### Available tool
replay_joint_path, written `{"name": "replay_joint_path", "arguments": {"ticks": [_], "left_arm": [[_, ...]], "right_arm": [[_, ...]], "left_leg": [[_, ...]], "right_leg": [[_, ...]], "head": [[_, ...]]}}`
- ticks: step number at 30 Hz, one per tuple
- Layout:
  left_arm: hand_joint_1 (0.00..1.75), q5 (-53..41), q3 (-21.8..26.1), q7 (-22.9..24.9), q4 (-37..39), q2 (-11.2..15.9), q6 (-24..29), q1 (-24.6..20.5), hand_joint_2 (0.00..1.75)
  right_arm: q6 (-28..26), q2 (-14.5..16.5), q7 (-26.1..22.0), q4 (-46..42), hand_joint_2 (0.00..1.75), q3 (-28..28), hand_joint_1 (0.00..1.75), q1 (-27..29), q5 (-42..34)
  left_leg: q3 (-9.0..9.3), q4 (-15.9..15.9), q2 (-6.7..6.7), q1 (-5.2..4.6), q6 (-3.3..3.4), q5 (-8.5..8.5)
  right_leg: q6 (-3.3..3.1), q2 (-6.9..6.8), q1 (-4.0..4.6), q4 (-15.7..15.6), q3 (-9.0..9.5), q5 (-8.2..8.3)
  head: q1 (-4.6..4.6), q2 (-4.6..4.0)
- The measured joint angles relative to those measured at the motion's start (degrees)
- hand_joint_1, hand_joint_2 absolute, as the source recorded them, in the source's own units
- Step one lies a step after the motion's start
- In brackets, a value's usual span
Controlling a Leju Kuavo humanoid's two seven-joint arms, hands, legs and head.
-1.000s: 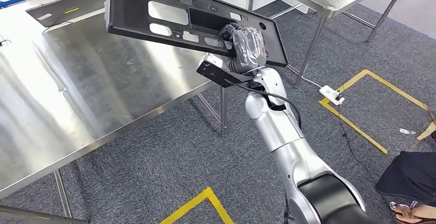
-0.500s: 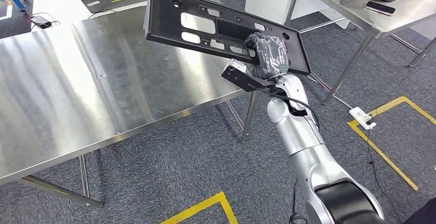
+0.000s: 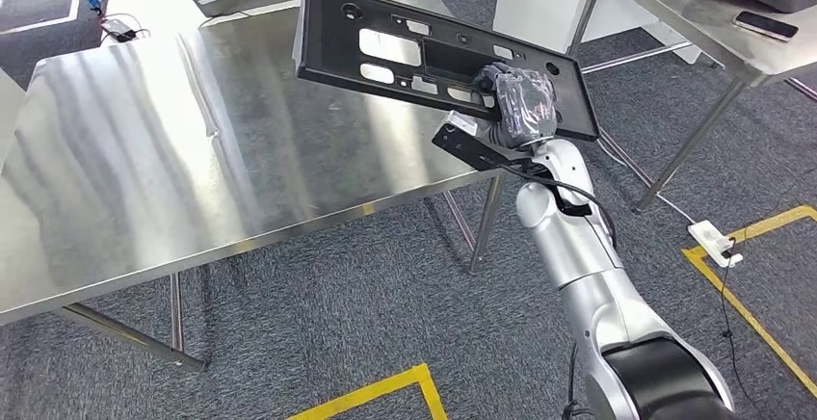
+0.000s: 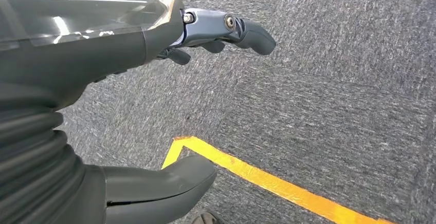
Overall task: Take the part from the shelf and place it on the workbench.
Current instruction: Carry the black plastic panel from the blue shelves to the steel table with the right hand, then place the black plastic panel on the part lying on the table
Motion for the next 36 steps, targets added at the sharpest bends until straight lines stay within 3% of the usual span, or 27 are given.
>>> {"name": "replay_joint_path", "arguments": {"ticks": [2, 3, 5, 7, 9, 11, 12, 13, 15, 16, 18, 20, 22, 24, 26, 27, 28, 29, 30, 32, 36], "left_arm": [[0.0, -0.1, 0.0, -0.1, 0.0, 0.3, -0.1, -0.1, 1.75], [0.0, -0.1, 0.0, -0.2, 0.0, 0.4, -0.2, -0.2, 1.75], [0.0, -0.2, 0.0, -0.2, -0.1, 0.5, -0.3, -0.2, 1.75], [0.0, -0.4, -0.1, -0.2, -0.1, 0.5, -0.3, -0.2, 1.75], [0.0, -0.7, -0.3, -0.3, -0.1, 0.5, -0.4, -0.3, 1.75], [0.0, -0.7, -0.6, -0.3, 0.0, 0.4, -0.4, -0.3, 1.75], [0.0, -0.8, -0.7, -0.3, 0.0, 0.4, -0.4, -0.3, 1.75], [0.0, -0.8, -0.8, -0.3, 0.0, 0.4, -0.5, -0.3, 1.75], [0.0, -1.1, -0.9, -0.3, 0.0, 0.3, -0.8, -0.2, 1.75], [0.0, -1.4, -1.0, -0.4, 0.0, 0.4, -0.9, -0.2, 1.75], [0.0, -1.8, -1.0, -0.5, 0.0, 0.6, -1.0, -0.2, 1.75], [0.0, -1.9, -1.0, -0.6, 0.0, 0.6, -1.1, -0.1, 1.75], [0.0, -2.0, -1.0, -0.6, 0.0, 0.7, -1.1, 0.0, 1.75], [0.0, -2.4, -1.2, -0.8, 0.0, 0.8, -1.3, -0.1, 1.75], [0.0, -3.0, -1.5, -0.9, 0.0, 0.7, -1.5, -0.2, 1.75], [0.0, -3.2, -1.6, -0.9, 0.0, 0.7, -1.7, -0.2, 1.75], [0.0, -3.4, -1.8, -0.9, 0.0, 0.6, -1.9, -0.1, 1.75], [0.0, -3.6, -2.0, -1.0, 0.0, 0.6, -2.0, -0.1, 1.75], [0.0, -3.8, -2.1, -1.0, 0.0, 0.6, -2.2, -0.1, 1.75], [0.0, -4.2, -2.4, -1.1, 0.0, 0.7, -2.3, -0.2, 1.75], [0.0, -4.5, -2.5, -1.1, 0.0, 0.9, -2.5, -0.2, 1.75]], "right_arm": [[0.1, -0.2, -0.1, 0.7, 1.75, 0.0, 1.75, -1.0, 0.0], [0.3, -0.3, -0.2, 1.1, 1.75, 0.0, 1.75, -1.6, -0.1], [0.7, -0.5, -0.2, 2.1, 1.75, 0.0, 1.75, -2.6, 0.0], [0.9, -0.6, -0.2, 3.2, 1.75, 0.2, 1.75, -3.7, 0.1], [1.0, -0.8, -0.2, 4.5, 1.75, 0.3, 1.75, -4.9, 0.3], [1.2, -1.1, -0.1, 5.7, 1.75, 0.4, 1.75, -5.5, 0.4], [1.3, -1.2, -0.1, 6.2, 1.75, 0.5, 1.75, -5.6, 0.5], [1.4, -1.2, 0.0, 6.7, 1.75, 0.6, 1.75, -5.8, 0.5], [1.9, -1.1, 0.1, 7.8, 1.75, 1.1, 1.75, -6.8, 0.7], [2.3, -1.0, 0.2, 8.5, 1.75, 1.5, 1.75, -7.7, 0.8], [2.9, -0.4, 0.6, 9.9, 1.75, 2.6, 1.75, -9.3, 1.3], [3.3, 0.5, 1.2, 11.0, 1.75, 3.6, 1.75, -10.3, 1.9], [3.6, 1.3, 1.5, 11.8, 1.75, 4.6, 1.75, -11.2, 2.4], [3.8, 1.9, 1.9, 12.5, 1.75, 5.5, 1.75, -12.0, 3.0], [4.2, 2.3, 2.4, 13.3, 1.75, 6.4, 1.75, -12.4, 3.7], [4.4, 2.4, 2.7, 13.6, 1.75, 6.8, 1.75, -12.3, 4.1], [4.7, 2.4, 3.0, 13.8, 1.75, 7.3, 1.75, -12.2, 4.4], [4.9, 2.4, 3.3, 13.9, 1.75, 7.8, 1.75, -12.0, 4.6], [5.0, 2.4, 3.6, 13.9, 1.75, 8.1, 1.75, -11.8, 4.7], [5.3, 2.2, 4.0, 13.7, 1.75, 8.5, 1.75, -11.6, 4.6], [5.7, 1.5, 4.4, 13.1, 1.75, 8.8, 1.75, -10.9, 4.5]], "left_leg": [[2.94, -5.6, 1.57, -0.65, 1.02, 1.55], [3.29, -6.4, 1.84, -0.91, 1.28, 1.43], [3.53, -6.9, 0.77, -0.82, 1.56, 1.61], [4.3, -7.9, -0.24, -0.47, 1.92, 2.15], [4.76, -8.4, -1.16, -0.29, 2.16, 2.47], [4.77, -8.3, -2.41, -0.24, 2.22, 2.46], [4.78, -8.3, -3.13, -0.2, 2.2, 2.42], [4.8, -8.2, -3.83, -0.12, 2.1, 2.36], [4.7, -7.6, -5.04, 0.11, 1.59, 2.02], [4.46, -7.1, -5.54, 0.11, 1.18, 1.75], [3.92, -6.5, -6.2, 0.0, 0.54, 1.39], [3.61, -6.3, -6.5, 0.07, 0.3, 1.31], [2.88, -4.9, -5.0, 0.14, -0.19, 0.38], [0.09, 0.8, -2.59, 0.21, -0.86, -2.49], [-3.98, 8.3, -1.64, 0.47, -1.22, -5.31], [-5.19, 10.1, -1.53, 0.55, -1.22, -5.45], [-5.33, 9.8, -1.51, 0.61, -1.11, -4.55], [-4.15, 7.1, -1.48, 0.61, -0.85, -2.67], [-2.13, 3.0, -1.33, 0.54, -0.45, -0.45], [1.48, -4.1, -0.82, 0.16, 0.25, 2.03], [2.77, -6.4, -0.86, -0.31, 0.96, 2.0]], "right_leg": [[0.22, -0.78, 0.35, 0.0, 0.2, -0.27], [0.42, -1.21, 0.41, -0.1, 0.28, -0.39], [0.95, -1.93, 0.52, -0.2, 0.44, -0.65], [1.17, -0.6, 0.57, 1.5, -0.11, -1.69], [0.91, 1.74, 0.34, 7.7, -3.0, -4.32], [1.03, 2.58, 0.09, 14.8, -6.87, -6.61], [1.43, 2.66, -0.05, 16.1, -7.83, -6.66], [2.04, 2.7, -0.2, 14.9, -7.6, -5.69], [3.4, 3.29, -0.74, 7.3, -4.47, -2.12], [3.7, 3.74, -0.89, 3.6, -2.76, -0.66], [3.26, 4.29, -0.94, 0.4, -1.2, 0.49], [2.32, 3.84, -0.85, 0.5, -1.22, 0.54], [1.64, 3.48, -1.0, 0.4, -1.15, 0.59], [1.01, 3.11, -0.99, 0.4, -1.01, 0.49], [0.61, 2.66, -0.86, 0.4, -0.89, 0.3], [0.5, 2.45, -0.79, 0.4, -0.8, 0.21], [0.39, 2.26, -0.73, 0.4, -0.68, 0.12], [0.35, 2.12, -0.67, 0.4, -0.49, 0.0], [0.36, 2.0, -0.62, 0.4, -0.27, -0.14], [0.64, 1.81, -0.32, 0.4, -0.02, -0.46], [1.7, 1.52, -0.1, 0.2, 0.15, -0.89]], "head": [[0.02, 0.0], [0.04, 0.0], [0.05, 0.0], [0.14, 0.0], [0.26, 0.0], [0.3, 0.0], [0.29, 0.0], [0.29, 0.0], [0.31, 0.0], [0.32, 0.0], [0.3, 0.0], [0.27, 0.0], [0.2, 0.0], [0.06, 0.0], [0.01, 0.0], [0.0, 0.0], [-0.01, 0.0], [-0.01, 0.0], [0.0, 0.0], [0.01, 0.0], [0.04, 0.0]]}}
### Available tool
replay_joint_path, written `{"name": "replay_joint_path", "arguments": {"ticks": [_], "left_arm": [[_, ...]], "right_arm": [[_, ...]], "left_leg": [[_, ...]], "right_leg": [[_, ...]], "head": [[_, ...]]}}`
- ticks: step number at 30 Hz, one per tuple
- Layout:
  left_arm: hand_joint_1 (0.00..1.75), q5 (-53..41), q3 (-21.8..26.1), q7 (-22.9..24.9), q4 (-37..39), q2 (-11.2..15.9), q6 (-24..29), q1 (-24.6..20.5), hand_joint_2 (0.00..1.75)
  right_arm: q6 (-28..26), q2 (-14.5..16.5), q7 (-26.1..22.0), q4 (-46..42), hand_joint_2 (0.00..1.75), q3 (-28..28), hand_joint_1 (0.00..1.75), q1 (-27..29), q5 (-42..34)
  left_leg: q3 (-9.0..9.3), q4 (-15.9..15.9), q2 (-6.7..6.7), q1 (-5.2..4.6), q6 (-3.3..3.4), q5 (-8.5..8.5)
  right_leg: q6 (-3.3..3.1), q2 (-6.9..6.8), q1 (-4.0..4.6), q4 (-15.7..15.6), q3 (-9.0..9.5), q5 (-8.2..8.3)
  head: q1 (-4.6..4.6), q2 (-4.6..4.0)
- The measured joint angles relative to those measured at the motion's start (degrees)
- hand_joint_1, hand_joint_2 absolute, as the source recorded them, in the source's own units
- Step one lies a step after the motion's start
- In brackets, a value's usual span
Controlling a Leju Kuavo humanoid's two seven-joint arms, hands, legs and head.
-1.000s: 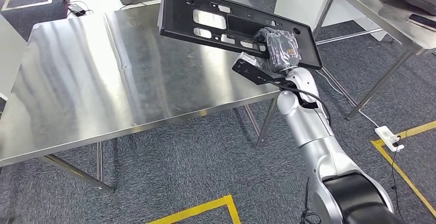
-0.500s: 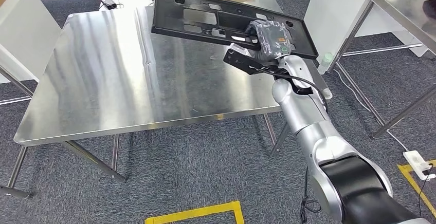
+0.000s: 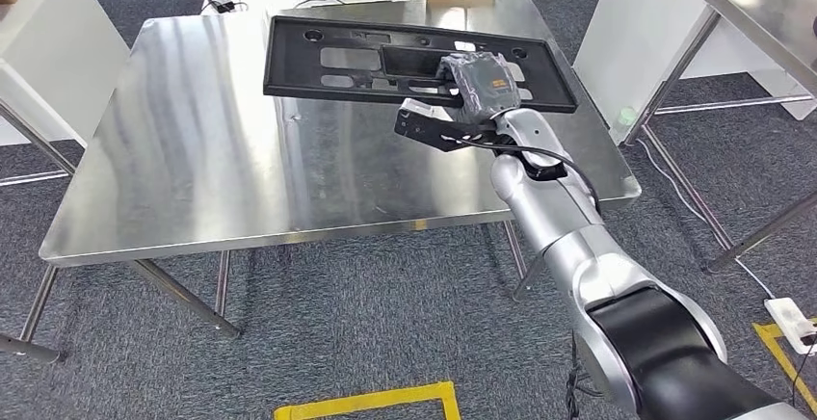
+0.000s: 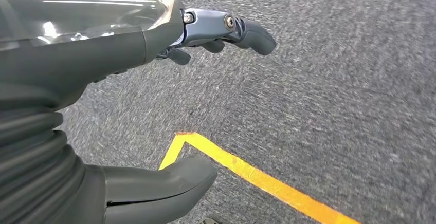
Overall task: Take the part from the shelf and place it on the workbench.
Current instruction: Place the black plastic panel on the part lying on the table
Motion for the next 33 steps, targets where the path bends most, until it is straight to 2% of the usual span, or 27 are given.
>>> {"name": "replay_joint_path", "arguments": {"ticks": [2, 5, 6, 7, 8, 9, 10, 12, 14, 17, 20, 24, 30, 33], "left_arm": [[0.0, -0.2, 0.0, 0.0, 0.0, -0.1, -0.1, 0.0, 1.75], [0.0, -0.4, 0.0, -0.2, 0.0, -0.1, -0.6, -0.2, 1.75], [0.0, -0.4, 0.0, -0.3, 0.0, -0.2, -0.7, -0.2, 1.75], [0.0, -0.4, 0.0, -0.4, 0.0, -0.2, -0.8, -0.2, 1.75], [0.0, -0.4, 0.0, -0.5, 0.0, -0.2, -0.9, -0.1, 1.75], [0.0, -0.5, 0.0, -0.6, 0.0, -0.3, -1.0, -0.1, 1.75], [0.0, -0.5, 0.0, -0.6, 0.0, -0.3, -1.2, -0.1, 1.75], [0.0, -0.5, 0.0, -0.8, 0.0, -0.3, -1.8, -0.1, 1.75], [0.0, -0.5, 0.0, -0.8, 0.0, -0.2, -2.2, -0.1, 1.75], [0.0, -0.5, 0.0, -0.8, 0.0, -0.2, -2.5, 0.0, 1.75], [0.0, -0.4, 0.0, -0.8, 0.0, 0.0, -2.6, 0.0, 1.75], [0.0, -0.3, 0.0, -0.7, 0.0, 0.0, -2.7, 0.0, 1.75], [0.0, 0.0, 0.0, -0.3, 0.0, 0.1, -3.5, 0.0, 1.75], [0.0, 0.1, 0.0, -0.3, 0.0, 0.1, -3.7, 0.0, 1.75]], "right_arm": [[0.2, -0.6, 0.2, -0.7, 1.75, 0.0, 1.75, 0.4, -0.3], [0.5, -2.0, 0.3, -1.7, 1.75, -0.1, 1.75, 1.3, -1.2], [0.5, -2.5, 0.4, -2.0, 1.75, -0.2, 1.75, 1.9, -1.6], [0.5, -3.1, 0.4, -2.5, 1.75, -0.4, 1.75, 2.5, -2.0], [0.6, -3.7, 0.3, -3.0, 1.75, -0.6, 1.75, 3.0, -2.5], [0.5, -4.3, 0.2, -3.6, 1.75, -0.9, 1.75, 3.4, -3.0], [0.5, -4.8, 0.0, -4.1, 1.75, -1.3, 1.75, 3.7, -3.4], [0.5, -5.6, -0.4, -5.0, 1.75, -2.0, 1.75, 4.0, -4.2], [0.5, -6.2, -0.7, -5.6, 1.75, -2.5, 1.75, 4.4, -4.7], [0.4, -6.8, -0.8, -6.2, 1.75, -3.1, 1.75, 4.9, -4.8], [0.4, -7.1, -0.8, -6.6, 1.75, -3.4, 1.75, 5.1, -4.9], [0.4, -7.7, -1.0, -6.8, 1.75, -4.0, 1.75, 5.3, -5.3], [0.7, -8.4, -1.7, -6.8, 1.75, -4.7, 1.75, 5.2, -5.9], [1.0, -8.5, -2.3, -6.8, 1.75, -4.8, 1.75, 5.0, -5.9]], "left_leg": [[0.73, -0.9, -0.24, 0.23, 0.52, 0.32], [1.06, -1.2, -0.8, 0.33, 0.98, 0.36], [1.08, -1.1, -1.11, 0.32, 1.01, 0.31], [1.1, -1.1, -1.45, 0.32, 1.02, 0.27], [1.13, -1.0, -1.75, 0.32, 0.97, 0.21], [1.14, -0.9, -1.99, 0.32, 0.87, 0.11], [1.12, -0.7, -2.2, 0.28, 0.7, -0.05], [1.0, -0.3, -2.44, 0.1, 0.24, -0.42], [0.93, -0.1, -2.49, -0.05, 0.37, -0.63], [1.07, -0.2, -2.37, -0.03, 0.96, -0.6], [1.32, -0.5, -2.2, -0.02, 0.92, -0.58], [1.41, -0.7, -2.16, -0.02, 0.71, -0.49], [1.4, -0.8, -2.15, -0.04, -0.19, -0.54], [1.4, -0.8, -2.14, -0.13, -0.26, -0.56]], "right_leg": [[0.11, 0.35, 0.12, 2.6, -1.22, -1.36], [-0.32, 1.02, 0.15, 13.3, -6.93, -5.29], [-0.13, 1.11, 0.16, 15.6, -8.39, -5.74], [0.25, 1.17, 0.18, 15.8, -8.84, -5.26], [0.73, 1.2, 0.17, 13.8, -8.22, -3.97], [1.2, 1.21, 0.12, 9.7, -6.52, -2.04], [1.37, 1.25, 0.1, 5.5, -4.73, -0.26], [1.03, 1.32, 0.09, -0.1, -2.09, 1.95], [0.48, 1.36, 0.04, -0.9, -1.55, 2.35], [0.37, 1.51, 0.03, -0.9, -1.52, 2.46], [0.34, 1.66, 0.06, -0.9, -1.51, 2.45], [0.29, 1.68, 0.1, -0.9, -1.52, 2.43], [0.22, 1.67, 0.12, -0.9, -1.52, 2.37], [0.22, 1.66, 0.07, -0.9, -1.52, 2.37]], "head": [[0.07, 0.0], [0.14, 0.0], [0.13, 0.0], [0.14, 0.0], [0.14, 0.0], [0.13, 0.0], [0.1, 0.0], [0.07, 0.0], [0.05, 0.0], [0.03, 0.0], [0.02, 0.0], [0.02, 0.0], [0.03, 0.0], [0.03, 0.0]]}}
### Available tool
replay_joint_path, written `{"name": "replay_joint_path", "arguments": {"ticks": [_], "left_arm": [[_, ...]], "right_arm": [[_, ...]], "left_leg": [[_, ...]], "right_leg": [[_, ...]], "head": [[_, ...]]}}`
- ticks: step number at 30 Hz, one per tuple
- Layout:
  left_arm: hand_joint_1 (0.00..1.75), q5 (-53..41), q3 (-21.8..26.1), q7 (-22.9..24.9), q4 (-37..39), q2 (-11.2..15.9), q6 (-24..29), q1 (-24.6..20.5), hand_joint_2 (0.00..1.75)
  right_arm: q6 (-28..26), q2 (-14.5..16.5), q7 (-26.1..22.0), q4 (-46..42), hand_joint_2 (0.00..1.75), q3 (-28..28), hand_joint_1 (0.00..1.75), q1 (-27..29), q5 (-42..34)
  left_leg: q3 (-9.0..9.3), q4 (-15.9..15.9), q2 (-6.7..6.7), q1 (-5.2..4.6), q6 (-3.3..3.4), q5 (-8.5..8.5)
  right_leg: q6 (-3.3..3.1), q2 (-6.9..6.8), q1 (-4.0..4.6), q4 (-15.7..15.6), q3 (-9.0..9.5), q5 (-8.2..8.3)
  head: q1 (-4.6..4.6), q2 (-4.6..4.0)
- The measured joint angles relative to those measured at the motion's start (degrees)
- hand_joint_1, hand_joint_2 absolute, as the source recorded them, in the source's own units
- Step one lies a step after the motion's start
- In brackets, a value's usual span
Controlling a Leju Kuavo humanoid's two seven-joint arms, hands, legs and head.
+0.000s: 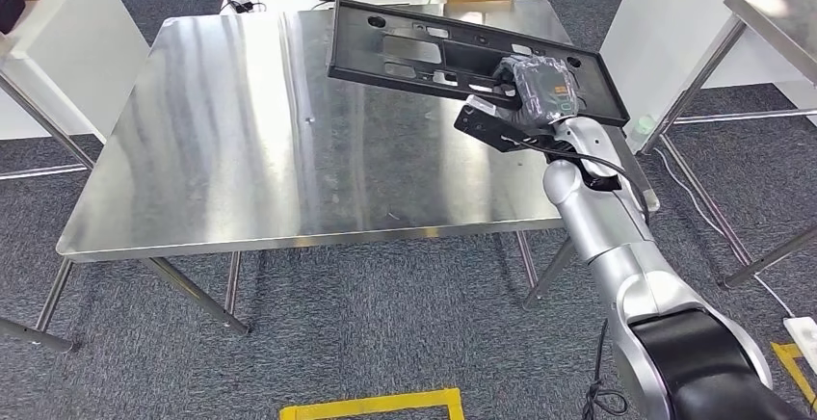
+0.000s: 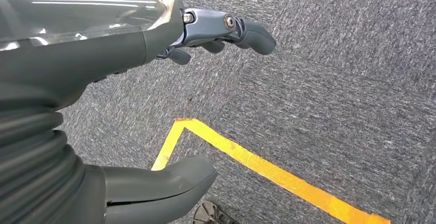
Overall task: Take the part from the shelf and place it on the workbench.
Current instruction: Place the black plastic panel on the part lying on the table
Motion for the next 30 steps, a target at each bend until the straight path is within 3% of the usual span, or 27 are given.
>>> {"name": "replay_joint_path", "arguments": {"ticks": [8, 12, 14, 16, 18, 19, 20, 22, 24, 28, 30], "left_arm": [[0.0, 0.4, 0.0, 0.0, 0.0, 0.1, -0.1, 0.0, 1.75], [0.0, 0.5, 0.0, 0.0, 0.0, 0.2, -0.2, 0.0, 1.75], [0.0, 0.6, 0.0, 0.1, 0.0, 0.1, -0.2, 0.0, 1.75], [0.0, 0.6, 0.0, 0.1, 0.0, 0.0, -0.2, 0.0, 1.75], [0.0, 0.6, 0.1, 0.2, 0.0, 0.0, -0.2, 0.0, 1.75], [0.0, 0.7, 0.1, 0.3, 0.0, -0.1, -0.2, 0.0, 1.75], [0.0, 0.7, 0.1, 0.4, 0.0, -0.2, -0.1, 0.0, 1.75], [0.0, 0.7, 0.2, 0.4, 0.0, -0.2, -0.1, 0.0, 1.75], [0.0, 0.7, 0.2, 0.4, 0.0, -0.2, -0.1, 0.0, 1.75], [0.0, 0.7, 0.2, 0.4, 0.0, -0.3, -0.1, 0.0, 1.75], [0.0, 0.6, 0.2, 0.4, 0.0, -0.3, -0.1, 0.0, 1.75]], "right_arm": [[0.1, 0.3, -0.8, 1.3, 1.75, 0.1, 1.75, -1.1, -0.1], [0.1, 0.5, -0.9, 1.7, 1.75, 0.2, 1.75, -1.6, -0.1], [0.0, 0.5, -1.0, 1.8, 1.75, 0.2, 1.75, -2.0, -0.2], [0.0, 0.5, -1.1, 2.1, 1.75, 0.2, 1.75, -2.3, -0.2], [0.0, 0.5, -1.2, 2.6, 1.75, 0.2, 1.75, -2.3, -0.2], [0.0, 0.6, -1.3, 2.9, 1.75, 0.3, 1.75, -2.2, -0.2], [0.0, 0.7, -1.4, 3.1, 1.75, 0.3, 1.75, -2.3, -0.2], [-0.1, 0.8, -1.5, 3.4, 1.75, 0.3, 1.75, -2.5, -0.2], [-0.1, 0.9, -1.6, 3.7, 1.75, 0.3, 1.75, -2.8, -0.3], [-0.5, 1.1, -2.0, 4.3, 1.75, 0.4, 1.75, -3.0, -0.4], [-0.8, 1.1, -2.2, 4.6, 1.75, 0.4, 1.75, -3.2, -0.6]], "left_leg": [[-0.27, 0.6, -0.03, -0.55, 0.64, -0.39], [0.27, -0.1, 0.0, -0.47, 1.5, -0.22], [1.17, -1.2, 0.1, -0.11, 2.1, 0.17], [1.45, -1.4, 0.15, 0.02, 2.38, 0.17], [1.56, -1.4, 0.08, 0.02, 2.3, -0.06], [1.69, -1.4, 0.01, 0.05, 2.16, -0.21], [1.9, -1.3, -0.06, 0.11, 1.94, -0.41], [2.21, -0.8, -0.19, 0.11, 1.31, -1.11], [2.25, -0.3, -0.27, -0.03, 0.65, -1.92], [1.82, 1.0, 0.12, 0.31, -0.55, -3.24], [-0.86, 6.2, 0.83, 0.56, -1.35, -5.41]], "right_leg": [[0.15, -0.07, -0.6, -0.1, 0.1, -0.01], [0.78, -0.08, -0.45, -0.2, 0.16, -0.17], [0.57, -0.11, -0.19, 3.1, -1.4, -1.82], [0.02, -0.11, -0.2, 10.8, -5.32, -4.81], [0.24, -0.12, -0.25, 16.5, -8.59, -6.27], [0.68, -0.13, -0.32, 16.2, -8.68, -5.7], [1.24, -0.14, -0.44, 13.4, -7.47, -4.27], [2.08, -0.12, -0.72, 4.8, -3.14, -0.92], [1.55, -0.04, -0.73, -0.1, -0.42, 0.48], [-0.41, 0.0, -0.73, -0.5, 0.4, -0.1], [-1.13, -0.09, -0.88, -0.5, 1.14, -0.6]], "head": [[-0.01, 0.0], [0.02, 0.0], [0.06, 0.0], [0.11, 0.0], [0.13, 0.0], [0.13, 0.0], [0.13, 0.0], [0.14, 0.0], [0.11, 0.0], [0.08, 0.0], [0.08, 0.0]]}}
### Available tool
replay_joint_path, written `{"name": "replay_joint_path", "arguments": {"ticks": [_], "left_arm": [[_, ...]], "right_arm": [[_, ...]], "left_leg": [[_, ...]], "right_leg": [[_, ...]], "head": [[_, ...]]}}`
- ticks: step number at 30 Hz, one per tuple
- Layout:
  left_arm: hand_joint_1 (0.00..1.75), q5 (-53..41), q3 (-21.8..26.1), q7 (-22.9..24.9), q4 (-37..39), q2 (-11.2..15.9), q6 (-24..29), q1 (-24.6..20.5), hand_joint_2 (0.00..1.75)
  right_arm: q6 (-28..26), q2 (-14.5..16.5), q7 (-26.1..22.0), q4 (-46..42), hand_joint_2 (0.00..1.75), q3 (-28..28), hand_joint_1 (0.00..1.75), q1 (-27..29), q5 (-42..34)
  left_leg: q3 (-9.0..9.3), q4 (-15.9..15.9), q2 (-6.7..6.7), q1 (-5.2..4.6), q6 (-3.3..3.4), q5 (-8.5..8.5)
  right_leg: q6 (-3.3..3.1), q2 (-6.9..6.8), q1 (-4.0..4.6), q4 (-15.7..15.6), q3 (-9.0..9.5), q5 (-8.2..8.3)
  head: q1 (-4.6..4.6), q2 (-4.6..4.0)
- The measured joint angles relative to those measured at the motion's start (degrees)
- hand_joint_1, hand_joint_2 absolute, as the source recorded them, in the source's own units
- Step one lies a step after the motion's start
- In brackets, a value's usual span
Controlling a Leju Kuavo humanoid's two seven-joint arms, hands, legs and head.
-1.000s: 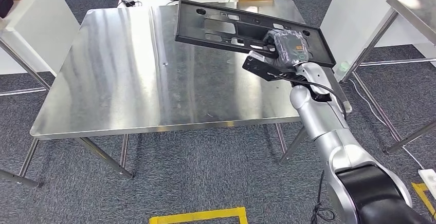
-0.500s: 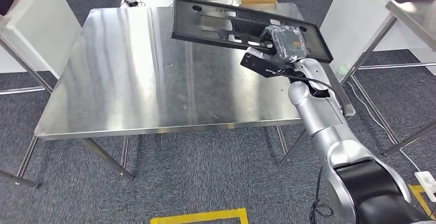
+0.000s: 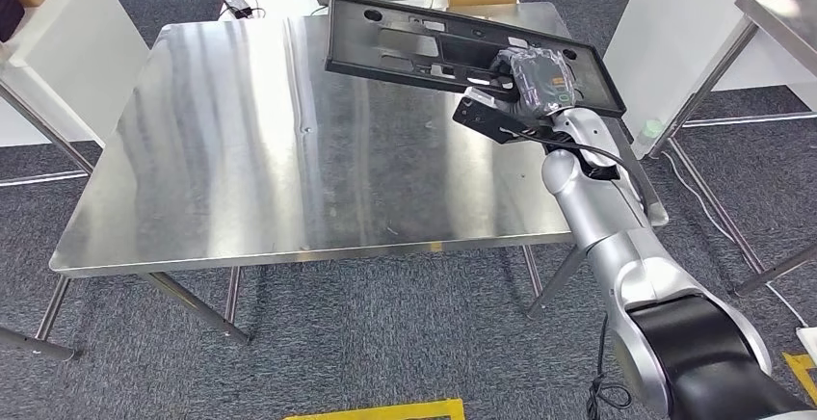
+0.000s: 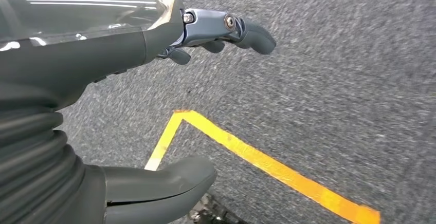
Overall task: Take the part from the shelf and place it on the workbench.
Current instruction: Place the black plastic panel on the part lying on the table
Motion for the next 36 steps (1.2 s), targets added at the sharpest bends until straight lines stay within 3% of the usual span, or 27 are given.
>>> {"name": "replay_joint_path", "arguments": {"ticks": [2, 3, 4, 7, 10, 13, 14, 15, 17, 19, 20, 21, 22, 23, 25, 27, 29, 33, 34, 35, 36], "left_arm": [[0.0, 0.0, 0.0, 0.0, 0.0, 0.0, 0.0, 0.0, 1.75], [0.0, 0.0, 0.0, 0.0, 0.0, -0.1, 0.0, 0.0, 1.75], [0.0, 0.0, 0.0, 0.0, 0.0, -0.1, 0.0, 0.1, 1.75], [0.0, -0.1, 0.0, 0.0, 0.0, -0.1, 0.0, 0.1, 1.75], [0.0, -0.1, 0.0, 0.0, 0.0, -0.1, 0.0, 0.1, 1.75], [0.0, -0.5, 0.0, 0.1, 0.1, 0.1, 0.2, 0.0, 1.75], [0.0, -0.6, 0.0, 0.1, 0.1, 0.1, 0.2, 0.0, 1.75], [0.0, -0.8, 0.0, 0.1, 0.1, 0.1, 0.2, 0.0, 1.75], [0.0, -1.0, 0.0, 0.1, 0.1, 0.0, 0.2, 0.0, 1.75], [0.0, -1.1, 0.0, 0.1, 0.1, -0.1, 0.1, 0.1, 1.75], [0.0, -1.1, 0.0, 0.1, 0.1, -0.2, 0.1, 0.2, 1.75], [0.0, -1.1, 0.0, 0.1, 0.1, -0.3, 0.1, 0.2, 1.75], [0.0, -1.2, 0.0, 0.1, 0.2, -0.3, 0.1, 0.2, 1.75], [0.0, -1.2, 0.0, 0.0, 0.2, -0.3, 0.1, 0.2, 1.75], [0.0, -1.2, 0.0, -0.1, 0.1, -0.2, 0.1, 0.2, 1.75], [0.0, -1.2, 0.0, -0.1, 0.1, -0.1, 0.1, 0.2, 1.75], [0.0, -1.2, 0.0, -0.1, 0.1, -0.1, 0.1, 0.1, 1.75], [0.0, -1.2, 0.0, -0.1, 0.2, -0.2, 0.3, 0.1, 1.75], [0.0, -1.2, 0.0, -0.1, 0.2, -0.2, 0.4, 0.1, 1.75], [0.0, -1.3, 0.0, -0.1, 0.2, -0.2, 0.4, 0.1, 1.75], [0.0, -1.3, 0.0, -0.1, 0.2, -0.2, 0.5, 0.1, 1.75]], "right_arm": [[-0.2, 0.1, -0.1, 0.4, 1.75, 0.0, 1.75, -0.1, -0.1], [-0.2, 0.1, -0.1, 0.6, 1.75, 0.0, 1.75, 0.0, -0.1], [-0.2, 0.2, -0.1, 0.9, 1.75, 0.1, 1.75, 0.0, -0.1], [-0.3, 0.3, -0.1, 1.3, 1.75, 0.1, 1.75, 0.0, -0.2], [-0.3, 0.3, -0.1, 1.3, 1.75, 0.1, 1.75, 0.0, -0.2], [-1.2, 0.1, -0.4, 2.1, 1.75, 0.0, 1.75, -0.3, -0.3], [-1.6, -0.1, -0.6, 2.4, 1.75, 0.0, 1.75, -0.4, -0.4], [-1.8, -0.2, -0.7, 2.7, 1.75, 0.0, 1.75, -0.3, -0.5], [-2.1, -0.5, -0.9, 3.0, 1.75, 0.0, 1.75, 0.0, -0.6], [-2.1, -0.9, -0.8, 3.5, 1.75, 0.0, 1.75, 0.5, -0.6], [-2.1, -1.1, -0.8, 3.7, 1.75, 0.0, 1.75, 0.6, -0.6], [-2.1, -1.2, -0.8, 3.8, 1.75, 0.0, 1.75, 0.7, -0.7], [-2.1, -1.3, -0.8, 3.9, 1.75, 0.0, 1.75, 0.7, -0.7], [-2.1, -1.4, -0.8, 3.9, 1.75, 0.0, 1.75, 0.7, -0.8], [-2.1, -1.5, -0.8, 3.9, 1.75, 0.0, 1.75, 0.8, -1.0], [-2.2, -1.6, -0.8, 3.9, 1.75, 0.0, 1.75, 0.9, -1.0], [-2.2, -1.6, -0.8, 3.9, 1.75, 0.0, 1.75, 0.9, -1.0], [-2.2, -1.5, -0.7, 3.9, 1.75, 0.1, 1.75, 0.7, -1.0], [-2.1, -1.5, -0.6, 4.0, 1.75, 0.1, 1.75, 0.7, -0.9], [-2.1, -1.5, -0.4, 4.1, 1.75, 0.2, 1.75, 0.7, -0.7], [-2.1, -1.4, -0.1, 4.2, 1.75, 0.3, 1.75, 0.7, -0.4]], "left_leg": [[-4.87, 8.0, 0.47, 0.28, -0.55, -2.52], [-6.89, 10.6, 0.57, 0.38, -0.63, -2.62], [-7.87, 10.8, 0.62, 0.45, -0.57, -1.47], [-6.14, 4.1, 0.63, 0.44, 0.03, 4.5], [-5.5, 2.5, 0.63, 0.43, 0.17, 5.55], [-1.12, -5.0, 0.77, -0.39, 2.28, 6.52], [0.51, -7.4, 0.77, -0.68, 3.18, 6.56], [1.16, -7.9, 0.65, -0.66, 3.58, 6.28], [1.91, -7.9, 0.37, -0.69, 3.9, 5.6], [2.99, -7.9, 0.02, -0.69, 3.78, 4.72], [3.65, -7.8, -0.11, -0.68, 3.63, 4.24], [4.32, -7.7, -0.17, -0.67, 3.43, 3.71], [4.92, -7.6, -0.2, -0.67, 3.17, 3.16], [5.42, -7.4, -0.27, -0.73, 2.89, 2.55], [5.76, -7.0, -0.33, -0.94, 2.28, 1.57], [5.76, -6.6, -0.28, -1.03, 1.89, 1.11], [4.69, -4.3, -0.08, -0.89, 1.39, 0.57], [-3.47, 8.6, 0.28, 0.06, -0.23, -4.41], [-4.83, 9.7, 0.32, 0.21, -0.37, -4.59], [-5.1, 8.7, 0.39, 0.31, -0.36, -3.47], [-4.23, 5.7, 0.47, 0.36, -0.19, -1.33]], "right_leg": [[-0.38, -0.08, 0.06, 0.0, 0.76, -0.7], [-0.4, -0.09, 0.11, 0.0, 1.2, -1.11], [-0.36, -0.09, 0.15, 0.0, 1.74, -1.55], [-0.18, -0.08, 0.27, 0.0, 3.3, -2.68], [-0.15, -0.08, 0.28, 0.0, 3.55, -2.84], [1.06, -0.15, 0.52, 1.2, 3.54, -3.59], [1.5, -0.16, 0.59, 3.4, 2.5, -3.92], [1.71, -0.15, 0.65, 6.7, 0.56, -4.22], [1.54, -0.09, 0.61, 13.5, -4.34, -5.95], [1.77, -0.08, 0.6, 15.6, -7.51, -7.1], [2.18, -0.09, 0.57, 14.0, -7.75, -6.44], [2.82, -0.1, 0.47, 10.6, -7.12, -4.59], [3.56, -0.14, 0.36, 6.4, -6.09, -1.88], [3.75, -0.21, 0.38, 2.9, -5.16, 0.46], [2.75, -0.24, 0.53, -0.4, -3.87, 3.27], [1.27, -0.15, 0.48, -0.4, -3.29, 3.45], [0.58, -0.12, 0.13, -0.5, -2.72, 3.25], [-0.38, -0.11, 0.14, -0.6, -1.97, 2.49], [-0.47, -0.09, 0.21, -0.6, -1.91, 2.37], [-0.51, -0.08, 0.26, -0.6, -1.79, 2.26], [-0.46, -0.06, 0.31, -0.6, -1.61, 2.14]], "head": [[0.0, 0.0], [-0.01, 0.0], [-0.01, 0.0], [-0.01, 0.0], [-0.01, 0.0], [0.03, 0.0], [0.07, 0.0], [0.1, 0.0], [0.15, 0.0], [0.16, 0.0], [0.15, 0.0], [0.15, 0.0], [0.17, 0.0], [0.18, 0.0], [0.16, 0.0], [0.09, 0.0], [-0.01, 0.0], [-0.14, 0.0], [-0.15, 0.0], [-0.14, 0.0], [-0.14, 0.0]]}}
